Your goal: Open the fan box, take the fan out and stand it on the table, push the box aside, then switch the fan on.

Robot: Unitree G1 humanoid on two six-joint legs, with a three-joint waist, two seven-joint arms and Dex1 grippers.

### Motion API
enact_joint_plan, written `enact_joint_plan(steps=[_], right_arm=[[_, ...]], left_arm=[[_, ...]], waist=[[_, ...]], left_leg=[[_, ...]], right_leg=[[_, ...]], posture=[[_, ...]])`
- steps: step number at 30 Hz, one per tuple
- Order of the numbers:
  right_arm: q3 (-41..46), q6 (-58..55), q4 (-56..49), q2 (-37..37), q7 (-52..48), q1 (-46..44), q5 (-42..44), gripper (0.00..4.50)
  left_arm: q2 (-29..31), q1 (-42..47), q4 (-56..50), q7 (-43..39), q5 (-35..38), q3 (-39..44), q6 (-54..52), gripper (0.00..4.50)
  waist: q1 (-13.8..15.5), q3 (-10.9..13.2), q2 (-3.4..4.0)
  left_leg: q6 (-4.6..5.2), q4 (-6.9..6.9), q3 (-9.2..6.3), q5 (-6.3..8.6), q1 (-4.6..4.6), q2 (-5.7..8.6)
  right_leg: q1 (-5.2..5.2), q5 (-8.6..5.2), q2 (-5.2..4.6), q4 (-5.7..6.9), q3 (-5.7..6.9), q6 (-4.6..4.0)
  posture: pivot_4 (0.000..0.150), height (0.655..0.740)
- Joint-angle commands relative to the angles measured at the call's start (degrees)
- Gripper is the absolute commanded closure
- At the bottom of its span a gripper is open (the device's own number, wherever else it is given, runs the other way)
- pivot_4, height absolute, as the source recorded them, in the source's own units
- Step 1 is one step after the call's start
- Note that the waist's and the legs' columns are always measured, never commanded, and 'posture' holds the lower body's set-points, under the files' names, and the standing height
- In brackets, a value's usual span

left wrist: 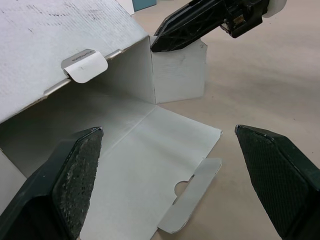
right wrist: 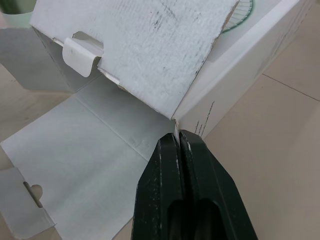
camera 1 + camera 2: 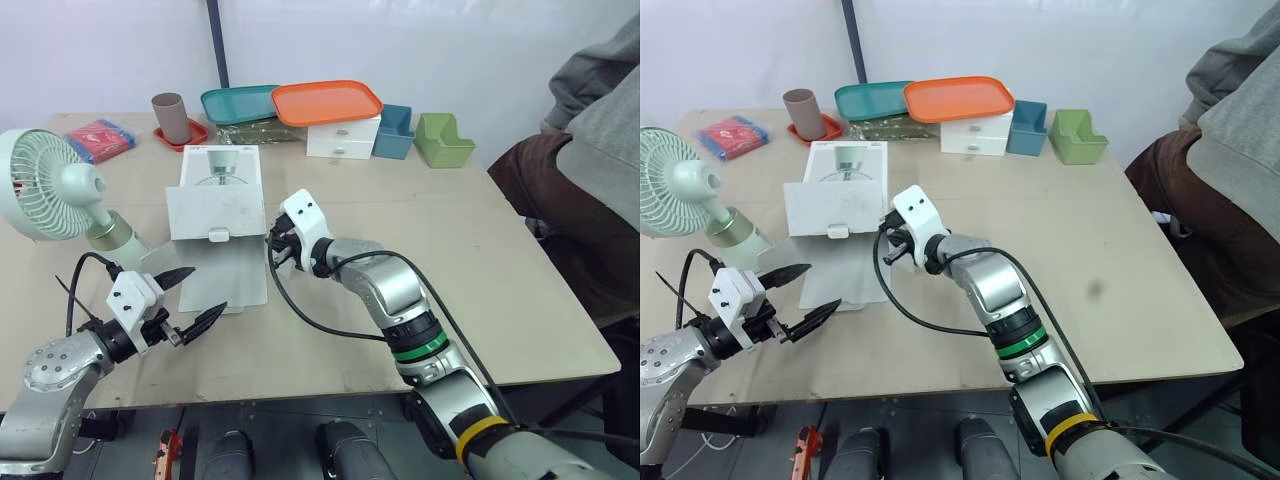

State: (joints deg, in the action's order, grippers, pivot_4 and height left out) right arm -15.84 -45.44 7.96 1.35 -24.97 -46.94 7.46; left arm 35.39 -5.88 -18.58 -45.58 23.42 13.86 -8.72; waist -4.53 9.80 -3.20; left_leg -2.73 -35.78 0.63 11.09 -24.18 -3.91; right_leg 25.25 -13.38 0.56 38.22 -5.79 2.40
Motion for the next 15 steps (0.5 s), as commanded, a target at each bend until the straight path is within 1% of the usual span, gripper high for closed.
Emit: enact_joint_plan(steps=[1,6,15], right_arm=[[-1.42,0.01,1.93,-1.08,-0.18,-1.63,-0.99,4.44],[-1.23,0.56,4.03,-1.68,-0.39,-2.36,-1.69,4.44],[-1.21,0.39,3.43,-1.23,-1.63,-1.84,-2.22,4.44]], left_arm=[[-0.08,0.25,-0.81,0.25,-0.34,0.32,1.39,0.00],[-0.29,-0.09,-1.06,0.41,-0.72,0.28,1.51,0.00],[-0.52,0.45,-0.44,0.50,-1.11,0.09,1.78,0.00]], waist=[[-0.01,0.00,0.00],[-0.07,-0.01,0.00],[-0.10,-0.01,0.01]], left_leg=[[0.01,0.00,0.00,0.00,0.01,0.00],[0.04,-0.01,0.00,-0.02,0.03,-0.01],[0.09,0.00,0.00,-0.05,0.06,-0.01]], right_leg=[[0.00,0.00,0.00,0.00,0.00,0.00],[-0.01,0.03,0.01,0.00,0.00,0.02],[-0.01,0.06,0.02,0.00,-0.01,0.01]], posture=[[0.150,0.7400],[0.150,0.7400],[0.150,0.7400]])
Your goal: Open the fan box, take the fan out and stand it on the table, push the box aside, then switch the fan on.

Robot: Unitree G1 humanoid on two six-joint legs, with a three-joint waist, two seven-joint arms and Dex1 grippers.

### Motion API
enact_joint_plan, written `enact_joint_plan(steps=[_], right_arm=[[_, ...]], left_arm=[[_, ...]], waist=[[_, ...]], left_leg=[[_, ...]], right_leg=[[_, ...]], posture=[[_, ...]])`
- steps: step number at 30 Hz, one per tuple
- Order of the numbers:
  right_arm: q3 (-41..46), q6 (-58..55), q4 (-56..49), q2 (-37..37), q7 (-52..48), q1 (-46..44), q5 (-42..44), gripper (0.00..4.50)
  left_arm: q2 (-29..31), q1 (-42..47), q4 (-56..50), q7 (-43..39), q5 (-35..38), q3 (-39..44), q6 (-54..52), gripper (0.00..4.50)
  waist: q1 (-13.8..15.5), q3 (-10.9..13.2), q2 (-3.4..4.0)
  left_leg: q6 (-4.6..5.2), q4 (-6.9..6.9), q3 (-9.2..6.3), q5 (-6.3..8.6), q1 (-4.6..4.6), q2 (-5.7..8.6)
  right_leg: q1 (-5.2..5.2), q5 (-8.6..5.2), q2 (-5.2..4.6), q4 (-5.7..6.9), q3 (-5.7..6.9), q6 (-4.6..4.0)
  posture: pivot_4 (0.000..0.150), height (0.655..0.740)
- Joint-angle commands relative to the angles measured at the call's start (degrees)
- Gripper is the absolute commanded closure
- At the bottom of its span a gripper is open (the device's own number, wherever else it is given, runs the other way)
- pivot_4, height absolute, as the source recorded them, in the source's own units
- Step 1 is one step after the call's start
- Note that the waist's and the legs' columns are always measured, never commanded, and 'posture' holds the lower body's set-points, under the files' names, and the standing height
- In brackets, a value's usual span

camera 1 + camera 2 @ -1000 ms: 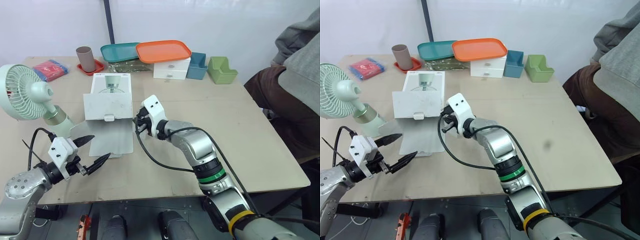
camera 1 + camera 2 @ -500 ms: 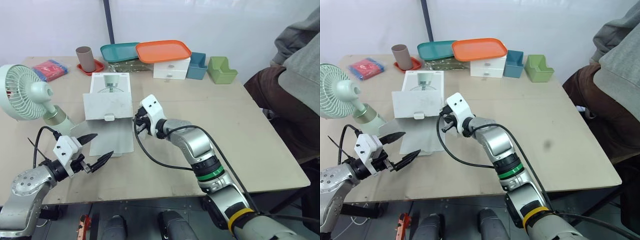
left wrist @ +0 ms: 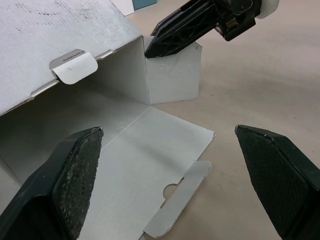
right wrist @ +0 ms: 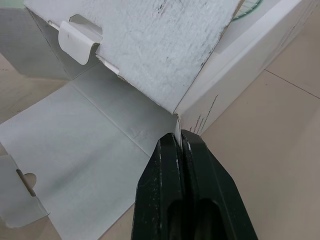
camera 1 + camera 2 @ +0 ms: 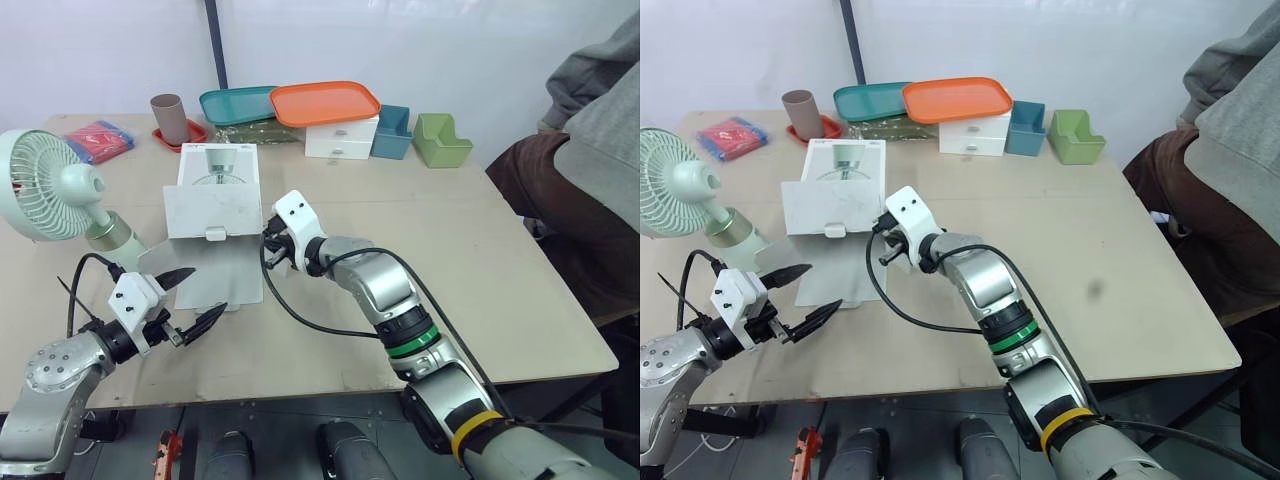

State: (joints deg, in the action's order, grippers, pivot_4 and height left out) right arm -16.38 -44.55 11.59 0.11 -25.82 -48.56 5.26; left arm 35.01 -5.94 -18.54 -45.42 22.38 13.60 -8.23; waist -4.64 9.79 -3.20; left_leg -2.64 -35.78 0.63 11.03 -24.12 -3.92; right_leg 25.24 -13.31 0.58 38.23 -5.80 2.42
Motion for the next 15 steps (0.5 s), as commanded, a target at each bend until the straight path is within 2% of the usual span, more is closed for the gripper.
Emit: enact_joint_plan(steps=[1,6,15], right_arm=[[-0.70,-0.51,-0.29,0.05,-0.96,-0.19,-0.02,4.44],[0.56,-1.70,-0.65,0.19,-0.45,-0.62,0.22,4.44],[6.08,-2.08,-1.38,7.13,0.45,-1.77,0.12,4.44]], left_arm=[[-0.16,0.53,-0.48,0.36,-0.02,0.32,1.27,0.00],[-0.11,0.90,0.12,0.21,-0.39,-0.08,1.82,0.00],[-0.20,1.44,1.29,-0.37,-0.90,-0.89,2.26,0.00]], waist=[[0.00,0.00,0.00],[0.00,0.00,0.00],[0.33,0.01,0.01]], left_leg=[[0.00,0.00,0.00,0.00,0.00,0.00],[0.00,0.01,0.00,0.00,0.00,0.00],[0.00,-0.01,0.00,0.00,-0.09,0.02]], right_leg=[[0.00,0.00,0.00,0.00,0.00,0.00],[0.00,-0.01,0.00,0.00,0.00,0.00],[-0.01,-0.02,-0.04,-0.03,0.00,0.02]], posture=[[0.150,0.7400],[0.150,0.7400],[0.150,0.7400]])
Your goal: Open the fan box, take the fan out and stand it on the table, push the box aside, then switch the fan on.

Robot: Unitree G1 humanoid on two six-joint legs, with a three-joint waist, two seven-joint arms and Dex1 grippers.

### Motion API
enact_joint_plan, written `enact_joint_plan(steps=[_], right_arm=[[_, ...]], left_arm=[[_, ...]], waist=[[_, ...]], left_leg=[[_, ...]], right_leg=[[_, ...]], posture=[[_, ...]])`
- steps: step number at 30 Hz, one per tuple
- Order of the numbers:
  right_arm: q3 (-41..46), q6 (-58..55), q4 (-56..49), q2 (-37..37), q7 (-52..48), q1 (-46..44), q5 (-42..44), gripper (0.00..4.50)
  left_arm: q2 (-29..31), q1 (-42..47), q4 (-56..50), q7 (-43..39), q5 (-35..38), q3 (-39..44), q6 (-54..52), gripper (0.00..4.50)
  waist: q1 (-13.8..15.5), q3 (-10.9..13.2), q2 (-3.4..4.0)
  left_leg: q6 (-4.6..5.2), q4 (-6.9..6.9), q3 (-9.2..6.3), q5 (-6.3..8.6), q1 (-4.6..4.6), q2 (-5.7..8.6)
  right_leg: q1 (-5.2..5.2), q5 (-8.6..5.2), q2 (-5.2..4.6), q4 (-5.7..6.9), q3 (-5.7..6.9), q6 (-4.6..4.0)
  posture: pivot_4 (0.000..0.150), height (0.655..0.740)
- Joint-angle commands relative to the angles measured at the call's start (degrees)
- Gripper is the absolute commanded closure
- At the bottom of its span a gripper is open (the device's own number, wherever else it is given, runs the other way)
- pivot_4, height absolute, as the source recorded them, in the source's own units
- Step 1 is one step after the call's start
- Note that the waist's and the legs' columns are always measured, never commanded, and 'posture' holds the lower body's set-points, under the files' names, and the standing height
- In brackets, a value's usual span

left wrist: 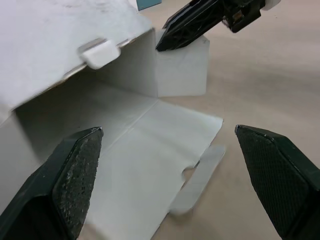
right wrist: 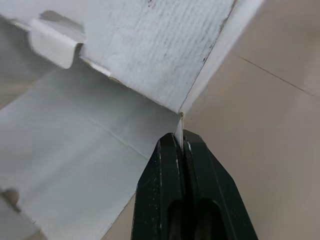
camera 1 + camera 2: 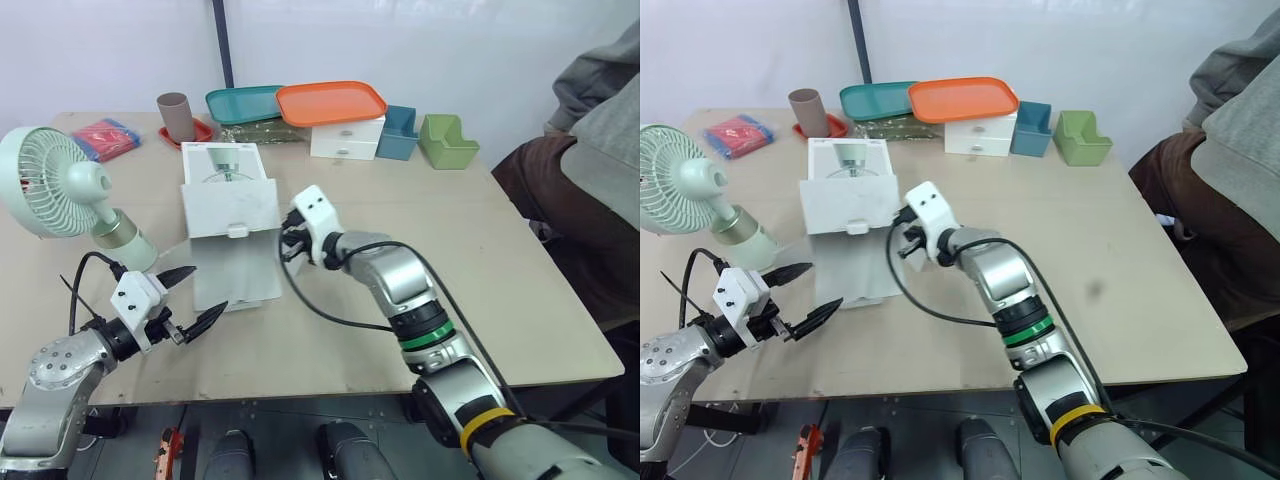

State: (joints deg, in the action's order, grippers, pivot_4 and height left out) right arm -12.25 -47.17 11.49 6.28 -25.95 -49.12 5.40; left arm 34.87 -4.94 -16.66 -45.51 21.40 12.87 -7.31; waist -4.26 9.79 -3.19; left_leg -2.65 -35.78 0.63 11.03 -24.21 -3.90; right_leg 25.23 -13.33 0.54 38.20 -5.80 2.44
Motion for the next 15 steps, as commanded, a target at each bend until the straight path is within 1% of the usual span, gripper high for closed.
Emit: enact_joint_plan(steps=[1,2,4,5,8,9,12,15], right_arm=[[1.69,0.71,-1.78,1.29,0.43,-1.23,-0.15,4.44],[1.53,0.64,-2.26,1.59,0.20,-1.26,-0.17,4.44],[1.11,0.44,-3.76,1.63,-0.17,-1.33,0.07,3.94],[0.92,0.16,-4.25,1.48,-0.41,-1.35,0.29,3.62],[0.97,-1.86,-6.15,-0.03,-1.62,-1.53,2.23,2.20],[0.80,-2.13,-6.74,-0.38,-2.26,-1.46,2.79,1.87],[0.36,-2.44,-6.48,-2.02,-3.09,-1.27,3.84,1.87],[-0.99,-0.16,-2.42,-3.95,-2.26,-2.10,2.61,1.87]], left_arm=[[-0.09,0.45,-0.58,-0.31,0.08,-0.26,1.35,0.00],[-0.11,0.46,-0.63,-0.31,0.11,-0.35,1.32,0.00],[-0.08,0.63,-0.55,-0.25,0.11,-0.50,1.33,0.00],[-0.04,0.69,-0.50,-0.25,0.11,-0.56,1.38,0.00],[0.21,0.89,-0.11,-0.44,0.22,-0.52,1.45,0.00],[0.24,0.92,-0.04,-0.48,0.25,-0.45,1.50,0.00],[0.22,0.86,0.00,-0.39,0.24,-0.30,1.56,0.00],[0.28,0.80,-0.02,-0.43,0.30,-0.20,1.55,0.00]], waist=[[-0.09,0.00,0.00],[-0.10,0.00,0.00],[-0.29,0.01,0.01],[-0.36,0.01,0.02],[-0.38,0.01,0.02],[-0.38,0.01,0.02],[-0.36,0.01,0.02],[-0.36,0.01,0.02]], left_leg=[[0.00,0.00,0.01,0.00,-0.01,0.00],[0.00,0.01,0.02,0.00,-0.01,0.00],[0.00,0.04,0.02,0.00,0.00,-0.01],[0.00,0.07,0.02,0.00,0.00,-0.01],[0.00,0.13,0.00,0.00,0.01,-0.03],[0.00,0.14,0.00,0.00,0.00,-0.03],[0.00,0.13,0.01,0.00,0.00,-0.02],[0.00,0.11,0.01,0.00,0.00,-0.02]], right_leg=[[0.01,0.00,0.00,-0.02,-0.02,0.01],[0.01,0.00,0.01,-0.02,-0.03,0.01],[0.03,0.00,0.02,-0.01,-0.03,-0.01],[0.06,-0.01,0.05,-0.01,-0.05,-0.01],[0.09,-0.02,0.09,0.00,-0.05,-0.04],[0.09,-0.02,0.09,0.00,-0.04,-0.05],[0.08,-0.03,0.07,0.00,-0.05,-0.05],[0.07,-0.02,0.06,0.00,-0.05,-0.04]], posture=[[0.150,0.7400],[0.150,0.7400],[0.150,0.7400],[0.150,0.7400],[0.150,0.7400],[0.150,0.7400],[0.150,0.7400],[0.150,0.7400]])
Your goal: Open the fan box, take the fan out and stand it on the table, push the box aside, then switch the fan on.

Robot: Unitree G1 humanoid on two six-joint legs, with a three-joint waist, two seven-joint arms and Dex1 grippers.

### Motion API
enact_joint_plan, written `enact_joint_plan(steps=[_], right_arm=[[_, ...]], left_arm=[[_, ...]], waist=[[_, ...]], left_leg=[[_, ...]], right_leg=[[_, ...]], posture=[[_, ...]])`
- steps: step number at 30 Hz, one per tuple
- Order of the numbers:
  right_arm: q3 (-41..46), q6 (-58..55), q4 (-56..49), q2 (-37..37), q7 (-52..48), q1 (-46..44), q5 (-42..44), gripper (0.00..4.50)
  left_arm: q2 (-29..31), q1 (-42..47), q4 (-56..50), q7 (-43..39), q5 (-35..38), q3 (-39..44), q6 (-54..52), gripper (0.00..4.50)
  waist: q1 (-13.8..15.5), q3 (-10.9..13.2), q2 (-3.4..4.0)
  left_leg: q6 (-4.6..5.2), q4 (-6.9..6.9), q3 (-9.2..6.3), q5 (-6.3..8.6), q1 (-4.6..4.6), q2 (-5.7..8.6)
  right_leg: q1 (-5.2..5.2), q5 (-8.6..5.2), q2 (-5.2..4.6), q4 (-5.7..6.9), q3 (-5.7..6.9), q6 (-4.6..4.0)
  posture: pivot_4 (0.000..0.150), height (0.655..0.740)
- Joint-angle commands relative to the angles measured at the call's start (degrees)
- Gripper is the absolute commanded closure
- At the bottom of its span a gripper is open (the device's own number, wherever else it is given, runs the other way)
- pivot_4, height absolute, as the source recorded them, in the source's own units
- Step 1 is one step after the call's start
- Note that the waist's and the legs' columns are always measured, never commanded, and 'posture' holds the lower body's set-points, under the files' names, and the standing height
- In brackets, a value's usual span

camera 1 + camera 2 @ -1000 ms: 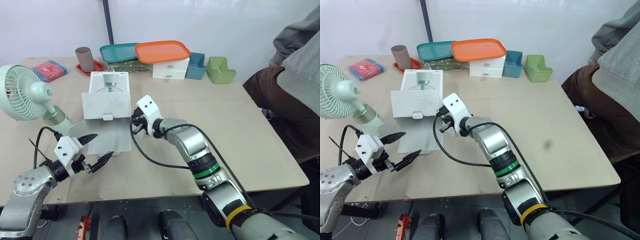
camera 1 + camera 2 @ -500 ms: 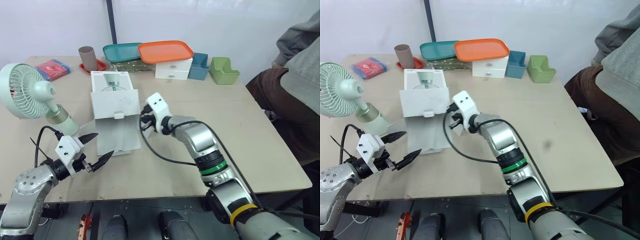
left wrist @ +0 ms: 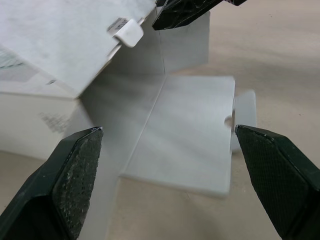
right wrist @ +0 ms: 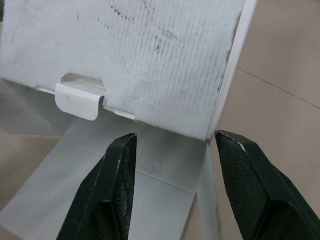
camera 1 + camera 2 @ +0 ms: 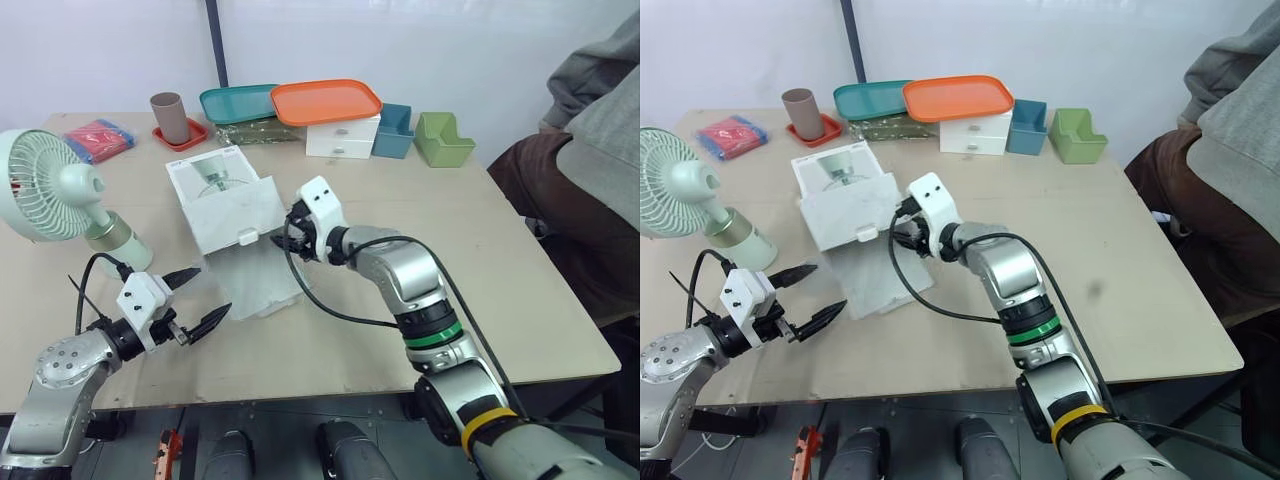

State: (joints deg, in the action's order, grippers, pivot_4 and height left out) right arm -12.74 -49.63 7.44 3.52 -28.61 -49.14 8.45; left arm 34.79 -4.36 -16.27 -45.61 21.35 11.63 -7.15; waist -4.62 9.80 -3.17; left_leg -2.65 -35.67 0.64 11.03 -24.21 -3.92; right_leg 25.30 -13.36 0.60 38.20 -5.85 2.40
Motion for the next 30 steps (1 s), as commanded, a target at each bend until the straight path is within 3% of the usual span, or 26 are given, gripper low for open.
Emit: enact_joint_plan(steps=[1,9,12,15,16,17,30], right_arm=[[-0.89,3.31,3.20,-1.72,0.76,-2.44,-0.91,1.87],[-1.52,11.96,17.08,-3.65,3.66,-5.34,-5.33,1.87],[-0.25,13.37,18.42,-2.84,5.00,-4.74,-6.07,2.55],[0.48,12.98,17.62,-2.11,5.63,-3.76,-6.33,3.84],[0.64,12.89,17.48,-1.90,5.66,-3.48,-6.43,4.00],[0.90,12.73,17.46,-1.70,5.81,-3.25,-6.48,4.45],[9.25,8.24,13.14,6.67,12.04,-0.31,-6.93,4.45]], left_arm=[[0.38,0.24,-0.37,-0.33,0.34,1.08,1.40,0.00],[0.31,0.13,-0.67,0.18,0.34,1.27,1.47,0.00],[0.27,-0.23,-0.82,0.44,0.13,1.39,1.62,0.00],[0.22,-0.39,-1.02,0.53,0.17,1.31,1.49,0.00],[0.21,-0.39,-1.01,0.54,0.14,1.23,1.51,0.00],[0.17,-0.33,-0.96,0.51,0.18,1.14,1.49,0.00],[-0.01,0.32,-0.31,-0.20,0.08,-0.36,1.54,0.00]], waist=[[0.00,0.00,0.00],[-0.02,0.00,0.00],[-0.02,0.00,0.00],[-0.01,0.00,0.00],[0.00,0.00,0.00],[-0.01,0.00,0.01],[0.40,0.00,0.01]], left_leg=[[0.00,-0.01,0.00,0.00,0.00,0.00],[0.01,-0.02,0.01,-0.01,0.01,0.00],[0.01,-0.01,0.00,0.00,0.01,0.00],[0.01,0.01,0.00,0.00,-0.01,0.00],[0.00,0.01,0.00,0.00,-0.01,0.00],[0.00,0.01,0.00,0.00,-0.01,0.00],[0.01,-0.04,0.00,0.00,-0.02,0.05]], right_leg=[[0.00,0.00,0.00,0.00,0.01,0.00],[0.00,0.02,0.01,0.00,0.00,0.02],[0.00,0.02,0.01,0.00,0.00,0.01],[0.01,0.01,0.01,0.00,0.00,-0.03],[0.00,0.01,0.00,0.00,0.00,-0.03],[0.00,0.01,0.00,0.00,0.00,-0.03],[-0.05,0.01,-0.06,-0.01,-0.01,0.00]], posture=[[0.150,0.7400],[0.150,0.7400],[0.150,0.7400],[0.150,0.7400],[0.150,0.7400],[0.150,0.7400],[0.150,0.7400]])
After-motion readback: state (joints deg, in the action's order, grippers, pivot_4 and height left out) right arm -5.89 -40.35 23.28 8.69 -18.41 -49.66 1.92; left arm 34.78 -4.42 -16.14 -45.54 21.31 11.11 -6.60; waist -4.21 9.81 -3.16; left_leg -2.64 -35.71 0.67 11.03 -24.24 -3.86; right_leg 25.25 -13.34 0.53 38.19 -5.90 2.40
